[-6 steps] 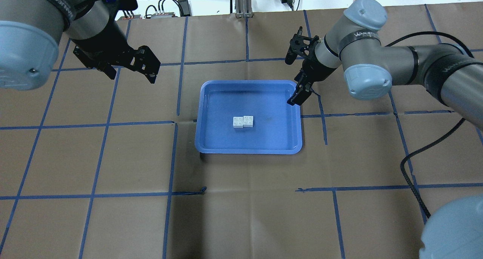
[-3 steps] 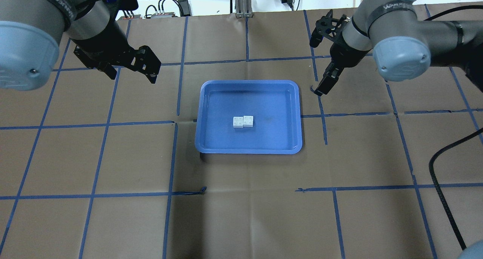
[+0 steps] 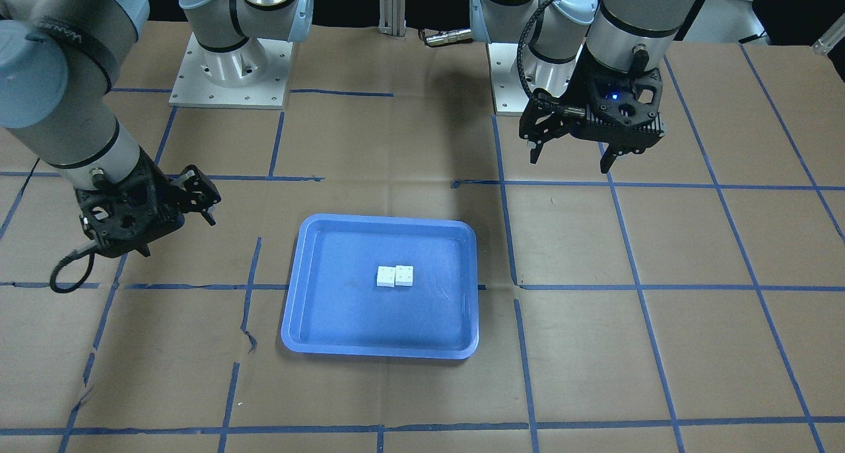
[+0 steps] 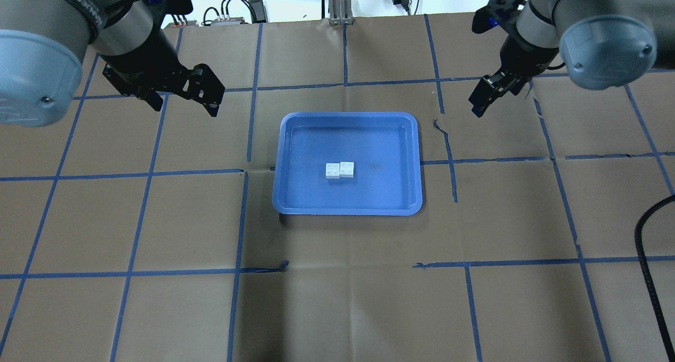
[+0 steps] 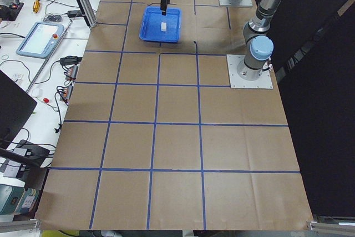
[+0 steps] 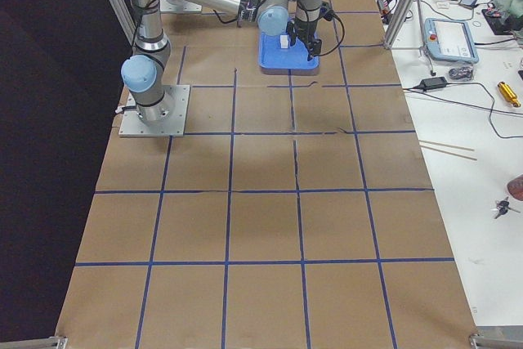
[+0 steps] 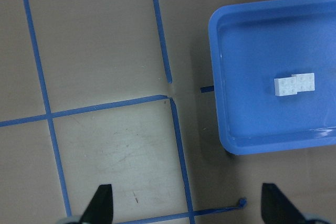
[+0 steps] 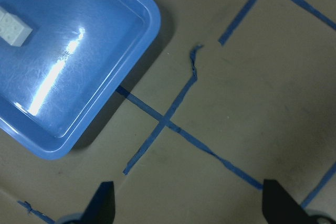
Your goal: Assemble white blocks and place on blue tray
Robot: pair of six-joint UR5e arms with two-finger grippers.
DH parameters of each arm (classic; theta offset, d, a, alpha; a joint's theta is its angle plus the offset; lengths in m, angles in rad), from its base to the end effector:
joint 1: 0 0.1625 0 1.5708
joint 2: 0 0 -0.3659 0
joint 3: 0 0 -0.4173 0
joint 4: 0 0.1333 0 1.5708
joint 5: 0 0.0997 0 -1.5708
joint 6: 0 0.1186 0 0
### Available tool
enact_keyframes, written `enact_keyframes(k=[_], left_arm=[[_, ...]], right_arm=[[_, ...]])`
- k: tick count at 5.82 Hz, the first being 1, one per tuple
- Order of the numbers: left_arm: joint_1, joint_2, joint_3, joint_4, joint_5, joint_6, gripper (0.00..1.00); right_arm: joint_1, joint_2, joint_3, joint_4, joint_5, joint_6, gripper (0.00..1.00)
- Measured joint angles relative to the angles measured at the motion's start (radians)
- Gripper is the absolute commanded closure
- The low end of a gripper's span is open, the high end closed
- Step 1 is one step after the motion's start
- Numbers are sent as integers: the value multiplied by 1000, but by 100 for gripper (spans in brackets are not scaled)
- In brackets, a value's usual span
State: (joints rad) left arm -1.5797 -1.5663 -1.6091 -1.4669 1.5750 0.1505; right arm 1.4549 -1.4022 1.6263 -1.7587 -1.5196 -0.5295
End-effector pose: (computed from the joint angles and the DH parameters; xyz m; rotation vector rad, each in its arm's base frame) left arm -0.1375 -0.5220 0.4030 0.2490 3.1206 -0.1090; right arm 0.0733 -0.5759 0.3085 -0.6313 3.0161 0.0279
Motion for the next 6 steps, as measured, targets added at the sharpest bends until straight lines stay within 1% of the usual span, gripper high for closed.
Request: enact_keyframes(k=[1, 2, 4, 6], left_arm=[[1, 0, 0, 0, 0, 1, 1], [1, 0, 0, 0, 0, 2, 1], [5, 2, -1, 0, 0, 9, 1], [6, 3, -3, -1, 0, 10, 1]], right_arm=[[-15, -14, -36, 81, -20, 150, 0], [-24, -19, -61, 117, -47, 250, 0], [-21, -50, -83, 155, -124, 517, 0], [70, -83, -108, 160, -118, 642, 0]])
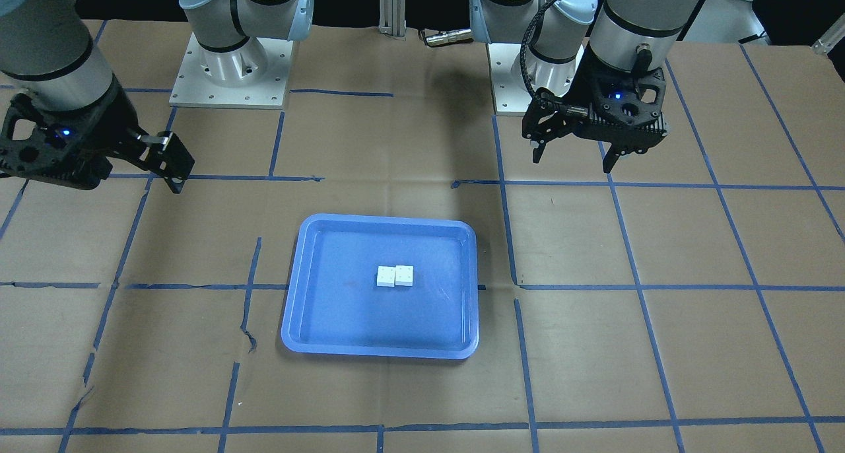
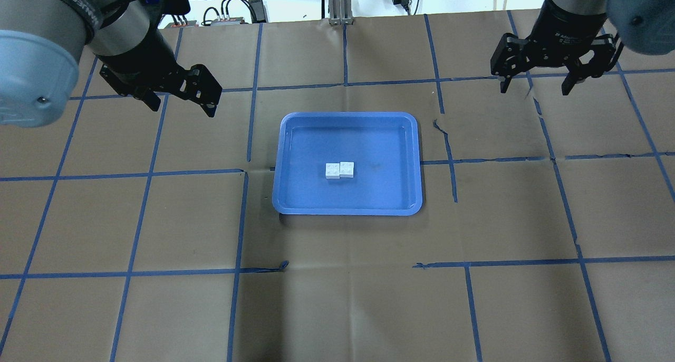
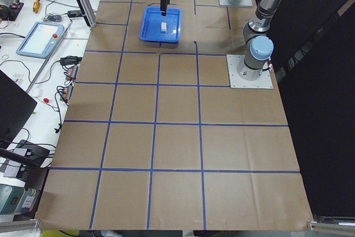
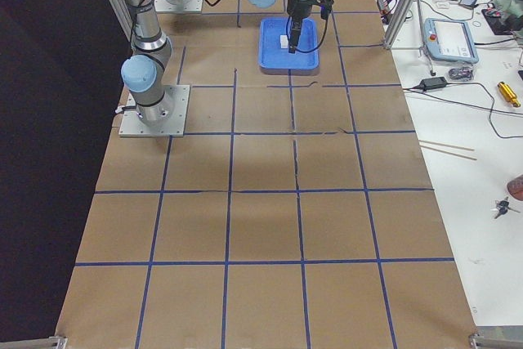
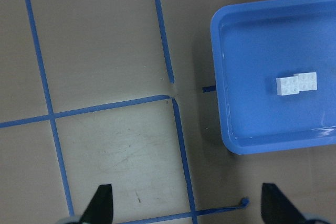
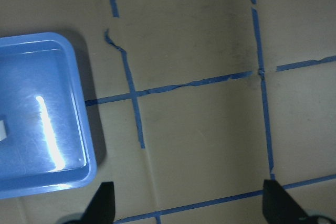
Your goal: Assemble white blocks and place on blue tray
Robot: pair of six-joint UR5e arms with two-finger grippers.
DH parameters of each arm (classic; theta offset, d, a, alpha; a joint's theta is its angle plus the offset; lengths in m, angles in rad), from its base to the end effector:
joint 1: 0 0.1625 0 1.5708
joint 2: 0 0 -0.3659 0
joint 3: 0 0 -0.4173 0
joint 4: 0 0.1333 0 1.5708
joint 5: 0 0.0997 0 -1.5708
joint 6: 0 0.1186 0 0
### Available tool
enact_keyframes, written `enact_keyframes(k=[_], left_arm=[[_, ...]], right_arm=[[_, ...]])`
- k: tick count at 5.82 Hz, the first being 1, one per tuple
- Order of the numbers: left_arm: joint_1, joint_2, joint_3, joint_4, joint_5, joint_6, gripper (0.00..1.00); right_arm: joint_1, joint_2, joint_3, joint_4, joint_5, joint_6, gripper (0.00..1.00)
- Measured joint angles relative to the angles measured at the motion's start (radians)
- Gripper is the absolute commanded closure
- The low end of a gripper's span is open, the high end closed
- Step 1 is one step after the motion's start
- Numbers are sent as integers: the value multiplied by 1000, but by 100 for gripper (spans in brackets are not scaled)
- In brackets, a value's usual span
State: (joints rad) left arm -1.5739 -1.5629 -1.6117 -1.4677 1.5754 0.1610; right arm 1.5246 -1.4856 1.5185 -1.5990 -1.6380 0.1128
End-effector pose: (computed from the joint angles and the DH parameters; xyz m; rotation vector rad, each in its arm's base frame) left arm -0.1344 -0.5215 0.4033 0.2562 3.1191 -0.1088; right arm 0.0999 -0.5526 0.3945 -0.2439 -3.0646 -0.0038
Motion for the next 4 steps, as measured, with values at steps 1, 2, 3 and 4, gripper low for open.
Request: enact_keyframes(k=[1, 2, 3, 4], left_arm=[[0, 2, -1, 0, 0, 0, 1], [-1, 3, -3, 0, 0, 0, 1], [-1, 4, -4, 0, 0, 0, 1], [-1, 4, -4, 0, 0, 0, 1]], right_arm=[[44, -1, -34, 17, 18, 24, 0], [56, 0, -61, 49, 39, 9, 0], [53, 0, -71, 68, 58, -35, 0], [50, -1, -72, 74, 65, -74, 0]])
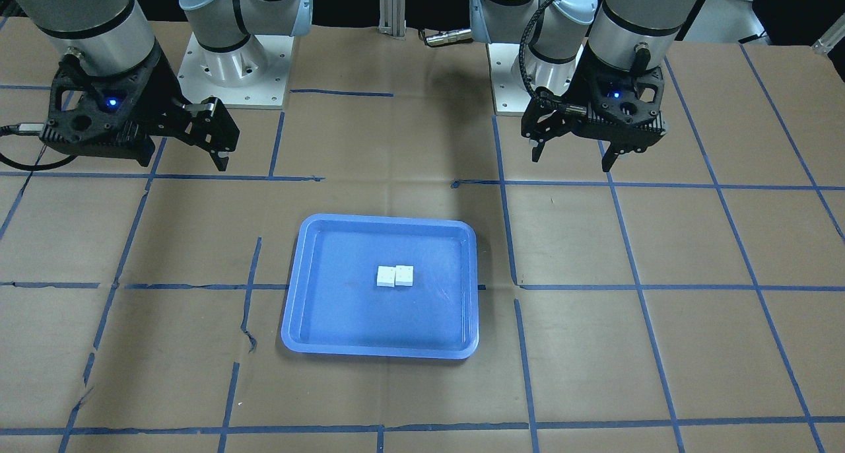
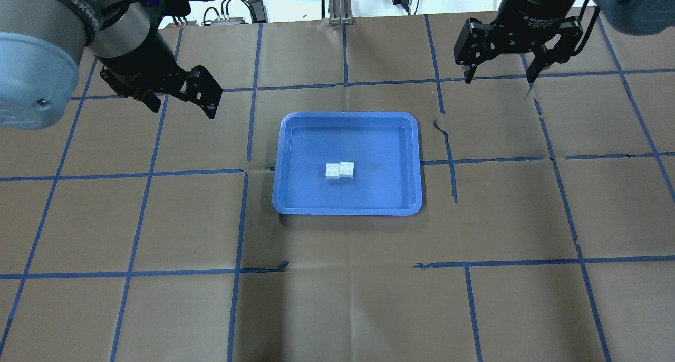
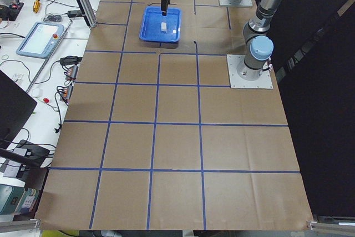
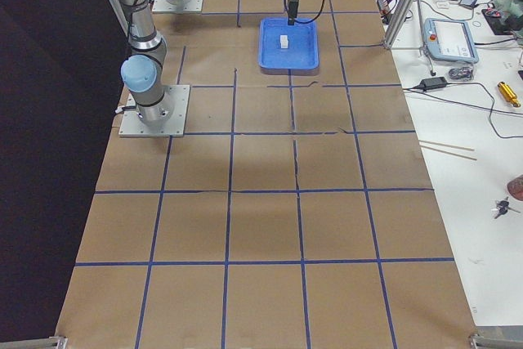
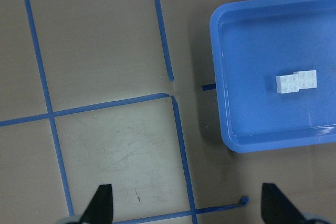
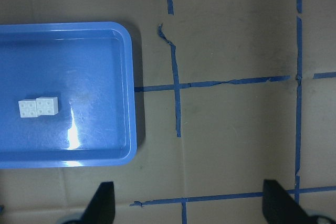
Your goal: Assemble white blocks and place on blue tray
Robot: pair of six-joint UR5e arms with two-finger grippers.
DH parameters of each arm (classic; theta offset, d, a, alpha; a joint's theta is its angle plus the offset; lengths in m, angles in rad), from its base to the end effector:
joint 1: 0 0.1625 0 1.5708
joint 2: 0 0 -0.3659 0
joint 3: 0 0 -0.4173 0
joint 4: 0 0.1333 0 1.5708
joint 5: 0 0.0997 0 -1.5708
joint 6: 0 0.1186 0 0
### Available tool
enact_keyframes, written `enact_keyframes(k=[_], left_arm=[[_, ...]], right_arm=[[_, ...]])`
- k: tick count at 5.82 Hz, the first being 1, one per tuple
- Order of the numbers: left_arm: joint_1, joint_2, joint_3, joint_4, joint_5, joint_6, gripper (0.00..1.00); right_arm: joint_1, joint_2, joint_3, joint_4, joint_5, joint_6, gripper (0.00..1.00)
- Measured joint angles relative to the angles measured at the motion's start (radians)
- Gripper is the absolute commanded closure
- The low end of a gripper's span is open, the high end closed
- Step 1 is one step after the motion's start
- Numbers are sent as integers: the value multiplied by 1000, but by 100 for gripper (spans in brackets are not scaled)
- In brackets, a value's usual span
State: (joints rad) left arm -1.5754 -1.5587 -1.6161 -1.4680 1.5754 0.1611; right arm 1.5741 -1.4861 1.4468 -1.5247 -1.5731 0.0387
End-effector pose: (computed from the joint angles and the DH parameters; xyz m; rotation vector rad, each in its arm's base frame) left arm -0.1351 -0.5197 0.4031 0.2587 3.1190 -0.1080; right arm 0.1348 -0.5464 0.4242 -0.0555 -3.1386 -0.0106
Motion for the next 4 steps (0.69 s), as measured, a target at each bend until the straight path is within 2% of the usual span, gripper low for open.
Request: enact_keyframes(k=[4], left_arm=[[1, 0, -2, 0, 0, 1, 1]], right_arm=[[1, -2, 6, 1, -3, -16, 0]])
